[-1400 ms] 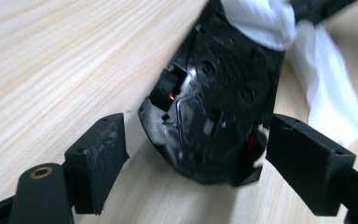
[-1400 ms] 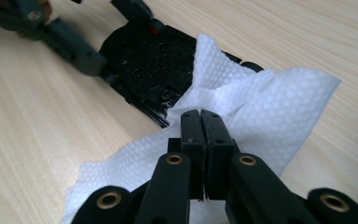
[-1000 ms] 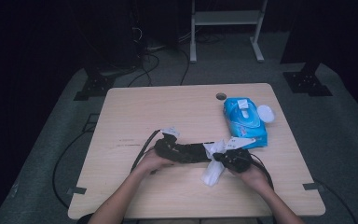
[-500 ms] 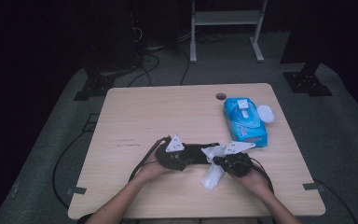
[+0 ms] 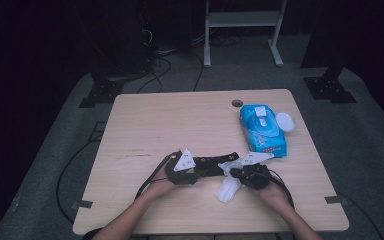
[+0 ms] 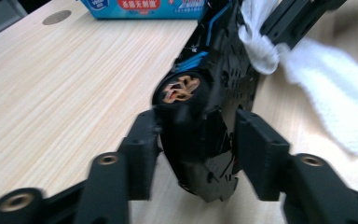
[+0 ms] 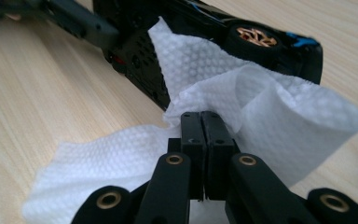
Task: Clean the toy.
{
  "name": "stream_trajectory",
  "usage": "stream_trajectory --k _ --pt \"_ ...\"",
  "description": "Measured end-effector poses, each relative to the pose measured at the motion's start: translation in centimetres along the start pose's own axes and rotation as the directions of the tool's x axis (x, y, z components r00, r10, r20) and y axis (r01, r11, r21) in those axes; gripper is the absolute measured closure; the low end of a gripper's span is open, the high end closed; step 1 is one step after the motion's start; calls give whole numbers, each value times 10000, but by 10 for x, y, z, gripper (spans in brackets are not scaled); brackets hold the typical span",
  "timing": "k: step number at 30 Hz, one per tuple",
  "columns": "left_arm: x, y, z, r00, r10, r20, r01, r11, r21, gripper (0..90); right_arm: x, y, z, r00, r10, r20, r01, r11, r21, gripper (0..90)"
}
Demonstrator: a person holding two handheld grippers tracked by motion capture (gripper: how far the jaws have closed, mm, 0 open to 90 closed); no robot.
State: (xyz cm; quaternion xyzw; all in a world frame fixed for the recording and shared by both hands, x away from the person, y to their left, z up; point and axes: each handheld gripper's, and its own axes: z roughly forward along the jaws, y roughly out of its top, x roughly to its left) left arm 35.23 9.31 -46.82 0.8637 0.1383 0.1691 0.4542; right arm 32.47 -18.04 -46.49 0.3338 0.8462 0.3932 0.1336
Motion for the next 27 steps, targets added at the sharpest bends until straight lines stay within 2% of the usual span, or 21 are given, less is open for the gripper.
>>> stream_trajectory --k 4,6,9,11,15,19,22,25,27 --pt "-3 -1 3 9993 1 365 -11 9996 276 533 -3 -3 1 9999 106 -2 -106 9999 94 882" --pt "-4 0 5 9991 20 417 -31 9996 282 539 -3 -3 0 10000 62 -30 -62 9999 129 882" --pt "-4 2 6 9988 -157 473 149 9997 174 556 -1 -3 -4 9998 99 -155 -97 9999 112 882" --pt "-3 3 5 9987 -175 489 171 9998 92 599 2 -1 -12 9994 135 -312 -138 9999 -74 883" --pt "-3 3 6 9993 112 366 -115 9999 80 638 7 6 -29 9992 73 -396 -97 9982 -595 883" --pt "-2 2 6 9995 58 324 -58 10000 -16 646 12 25 -39 9988 -1 -499 -67 9906 -1368 883" --pt "-3 2 6 9997 90 235 -90 10000 -8 648 17 46 -32 9981 -251 -554 155 9857 -1676 883" --pt "-2 2 5 9997 89 231 -88 10000 -35 647 24 62 -16 9971 -277 -702 163 9872 -1588 883" --pt "-1 2 4 9998 56 199 -54 9999 -88 646 28 72 -1 9953 -154 -954 7 9883 -1523 882"
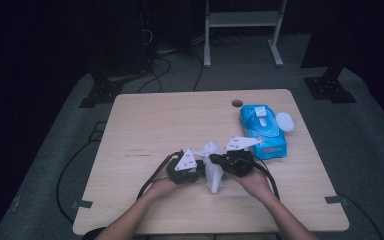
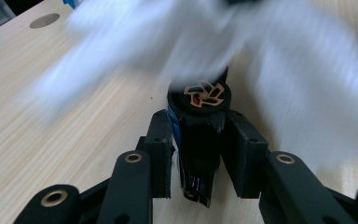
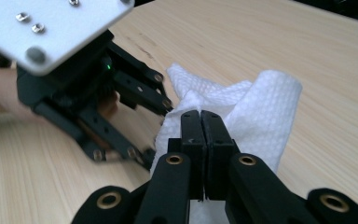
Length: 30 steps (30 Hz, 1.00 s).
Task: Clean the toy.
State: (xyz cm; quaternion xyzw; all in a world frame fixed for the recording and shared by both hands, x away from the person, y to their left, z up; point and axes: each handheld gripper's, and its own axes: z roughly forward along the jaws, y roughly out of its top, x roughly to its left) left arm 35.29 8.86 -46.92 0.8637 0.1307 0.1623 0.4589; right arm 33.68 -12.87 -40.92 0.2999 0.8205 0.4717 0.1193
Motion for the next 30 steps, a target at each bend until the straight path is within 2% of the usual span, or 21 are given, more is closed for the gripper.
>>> stream_trajectory --k 3,6,8,14,15,18,19,20,21,23,26,29,30 --pt "2 -1 -2 10000 -50 -62 50 10000 -41 646 6 5 22 9998 -125 -130 127 9997 189 882" --pt "3 -3 -3 9999 -113 -77 112 9999 -59 648 5 2 32 9991 -401 143 393 9979 517 882" --pt "2 -3 -3 9998 -164 -63 164 9998 -86 650 -1 -3 28 9998 -138 144 133 9993 350 882" --pt "4 -3 -3 9998 -180 59 181 9998 -78 652 -11 -11 14 9971 104 760 -129 9994 335 882" --pt "4 -3 -3 9998 -183 72 183 9998 -70 652 -11 -11 14 9971 126 745 -150 9994 316 882" --pt "4 -3 -2 9997 -227 135 228 9997 -35 651 -3 -9 19 9982 -55 604 40 9997 257 882" --pt "4 -3 -2 9997 -220 119 220 9998 -24 651 -1 -8 21 9992 -126 373 118 9997 220 882" --pt "4 -3 -2 9998 -177 78 177 9998 -7 651 1 -7 24 9999 -76 -152 77 9999 97 882" --pt "3 -2 -2 9999 -140 48 140 9999 20 651 4 -7 27 9992 -96 -376 98 9999 59 882" --pt "4 -2 -2 9999 -170 10 170 9999 27 651 8 -6 31 9989 -460 -98 461 9988 162 882" --pt "4 -3 -2 9999 -103 67 102 9999 124 664 1 -6 26 9990 -399 181 395 9989 234 882" --pt "4 -2 0 10000 -17 96 15 9999 161 693 -8 -8 18 9971 -166 746 143 9994 312 882" --pt "3 -2 0 9999 -19 105 17 9999 153 694 -9 -9 17 9970 -134 762 111 9995 304 882"
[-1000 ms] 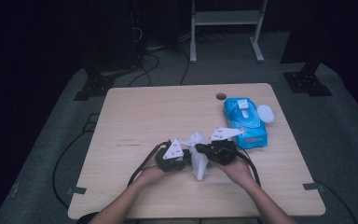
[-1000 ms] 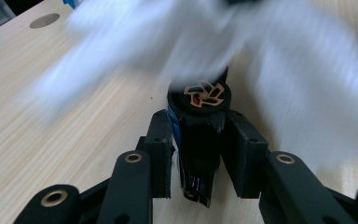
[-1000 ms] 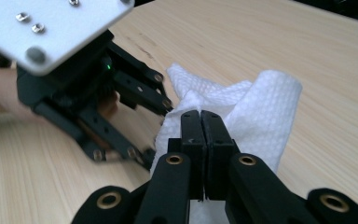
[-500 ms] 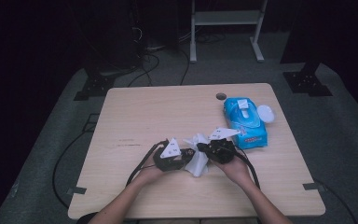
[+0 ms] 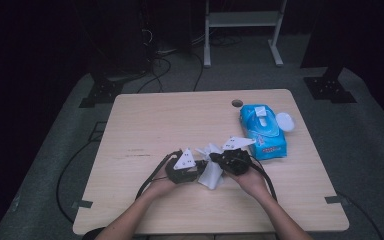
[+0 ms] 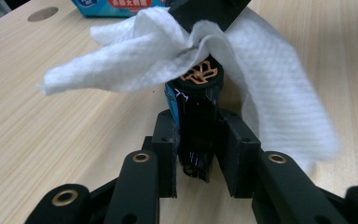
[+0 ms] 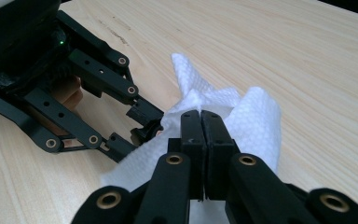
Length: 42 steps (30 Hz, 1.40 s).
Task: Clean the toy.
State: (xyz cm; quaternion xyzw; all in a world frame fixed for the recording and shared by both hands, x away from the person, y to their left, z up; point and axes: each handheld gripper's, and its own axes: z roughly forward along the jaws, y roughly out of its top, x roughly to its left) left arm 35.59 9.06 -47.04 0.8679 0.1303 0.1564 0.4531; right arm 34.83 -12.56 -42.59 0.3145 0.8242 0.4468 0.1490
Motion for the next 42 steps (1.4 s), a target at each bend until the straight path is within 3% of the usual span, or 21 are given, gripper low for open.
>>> stream_trajectory --k 4,6,8,11,17,20,24,26,28,31,33,35,40,42 --pt "1 1 1 9998 -179 90 181 9997 -139 677 6 1 5 9996 -26 -275 26 10000 -2 882" --pt "3 4 1 9993 -340 176 343 9992 -209 593 9 3 9 9986 -3 -520 2 10000 -19 883" --pt "3 5 2 9993 -293 222 298 9994 -189 575 12 4 10 9984 -10 -564 10 10000 -6 882" --pt "5 5 5 9993 -293 244 296 9995 -121 614 15 6 12 9973 -25 -727 27 10000 25 882" --pt "6 4 3 9988 -386 285 389 9992 -113 647 7 3 6 9993 -170 -327 171 9998 36 883" --pt "6 4 4 9987 -428 294 433 9989 -169 647 0 -1 -1 9995 -233 215 229 9996 147 883" --pt "7 4 3 9985 -445 333 450 9989 -140 646 -10 -5 -7 9992 62 405 -65 9999 88 883" --pt "7 4 4 9986 -429 308 434 9989 -160 646 -6 -4 -5 9994 76 348 -79 9999 83 883" --pt "6 4 3 9988 -401 281 405 9991 -129 646 1 -2 -1 9999 39 -97 -39 10000 51 882" --pt "7 4 2 9988 -398 272 401 9992 -96 647 10 2 5 9990 -438 -14 438 9990 87 882" --pt "7 4 1 9989 -380 260 382 9992 -68 648 6 1 3 9994 -344 -45 344 9993 125 882" --pt "7 4 1 9992 -304 253 306 9995 -49 648 -2 -2 -2 9989 -356 295 351 9992 203 882" --pt "8 3 1 9989 -379 288 382 9992 -87 647 -28 -15 -24 9943 316 1022 -338 9992 200 882" --pt "8 3 1 9988 -385 297 388 9992 -87 647 -34 -18 -28 9927 633 1029 -645 9979 82 882"
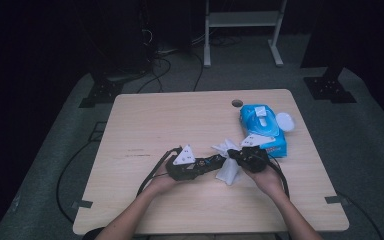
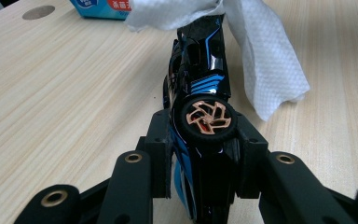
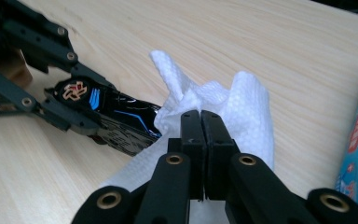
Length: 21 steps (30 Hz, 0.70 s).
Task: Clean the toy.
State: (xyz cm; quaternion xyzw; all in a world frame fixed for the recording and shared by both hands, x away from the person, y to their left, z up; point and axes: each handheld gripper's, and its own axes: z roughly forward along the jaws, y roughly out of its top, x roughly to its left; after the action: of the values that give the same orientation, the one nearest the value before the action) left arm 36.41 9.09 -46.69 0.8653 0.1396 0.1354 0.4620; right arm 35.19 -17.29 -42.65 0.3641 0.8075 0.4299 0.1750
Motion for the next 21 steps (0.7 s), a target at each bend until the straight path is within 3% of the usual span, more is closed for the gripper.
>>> stream_trajectory --k 1,3,5,7,9,12,15,17,19,21 --pt "0 0 0 10000 -7 -5 7 10000 5 647 0 -1 0 9998 190 -59 -190 9998 -31 882" --pt "-1 0 0 10000 25 -33 -25 10000 22 646 7 0 3 9999 -15 -154 14 10000 -89 882" --pt "-2 1 0 10000 63 -64 -62 10000 54 646 16 4 9 9981 -172 -599 162 9997 -174 882" --pt "-1 1 0 10000 58 -61 -58 10000 54 647 27 8 16 9942 -526 -935 513 9986 -162 882" --pt "0 0 -2 9999 78 -93 -77 9999 84 647 32 11 19 9924 -870 -865 860 9962 -147 881" --pt "0 0 -3 9999 103 -84 -102 9999 92 646 22 8 15 9958 -696 -596 688 9975 -155 882" --pt "0 0 -2 9999 76 -69 -76 10000 -16 647 0 0 3 9998 -179 92 180 9998 -115 882" --pt "0 1 -2 9999 96 -99 -96 10000 -4 647 -6 -3 0 9997 259 -44 -259 9995 -205 882" --pt "0 1 -1 9999 105 -106 -104 9999 58 645 -4 -3 0 9998 179 33 -179 9997 -194 883" --pt "-1 1 -1 9998 129 -117 -129 9999 49 645 5 1 4 9998 -10 -213 7 9999 -141 882"
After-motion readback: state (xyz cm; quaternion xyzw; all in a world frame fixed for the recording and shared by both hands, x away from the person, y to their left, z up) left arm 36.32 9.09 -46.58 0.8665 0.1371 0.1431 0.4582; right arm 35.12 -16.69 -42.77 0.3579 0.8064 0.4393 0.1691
